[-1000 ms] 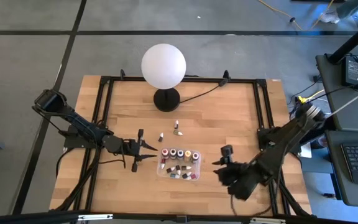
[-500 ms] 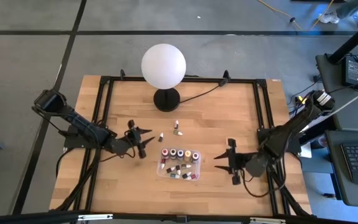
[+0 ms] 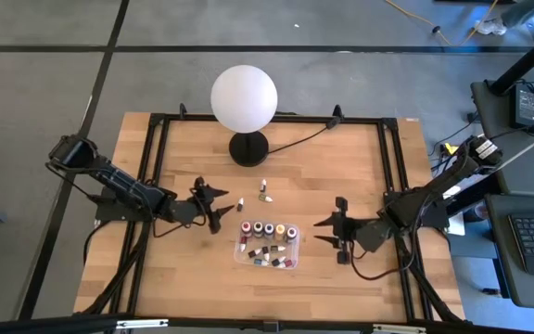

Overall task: Pick & Place food coloring
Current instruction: Put the small violet food coloring bottle into the transparent bin

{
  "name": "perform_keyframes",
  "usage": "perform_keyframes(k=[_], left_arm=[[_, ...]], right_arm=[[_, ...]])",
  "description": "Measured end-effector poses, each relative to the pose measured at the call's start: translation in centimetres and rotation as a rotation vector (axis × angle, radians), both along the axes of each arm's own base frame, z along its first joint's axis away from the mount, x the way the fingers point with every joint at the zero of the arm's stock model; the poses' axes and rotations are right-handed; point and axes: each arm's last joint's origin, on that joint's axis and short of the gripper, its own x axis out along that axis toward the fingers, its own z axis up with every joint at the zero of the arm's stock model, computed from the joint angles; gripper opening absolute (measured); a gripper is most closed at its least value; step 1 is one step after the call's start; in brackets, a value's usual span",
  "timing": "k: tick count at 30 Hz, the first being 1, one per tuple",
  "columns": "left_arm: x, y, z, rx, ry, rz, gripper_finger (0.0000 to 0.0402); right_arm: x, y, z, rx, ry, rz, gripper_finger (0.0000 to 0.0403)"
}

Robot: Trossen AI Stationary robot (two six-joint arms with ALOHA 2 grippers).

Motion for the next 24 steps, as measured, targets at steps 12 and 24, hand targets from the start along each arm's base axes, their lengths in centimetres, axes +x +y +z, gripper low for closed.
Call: perform_keyframes(k=[12, 24], left_arm=[[0.0, 0.6, -0.3, -0.141, -0.036, 0.078, 0.0246], [0.1, 1.0, -0.5, -0.208, -0.028, 0.129, 0.0239]], right_arm=[[0.6, -1.1, 0.0, 0.0, 0.002, -0.049, 0.0152], [0.8, -1.4, 0.0, 0.0, 0.002, -0.068, 0.0152]])
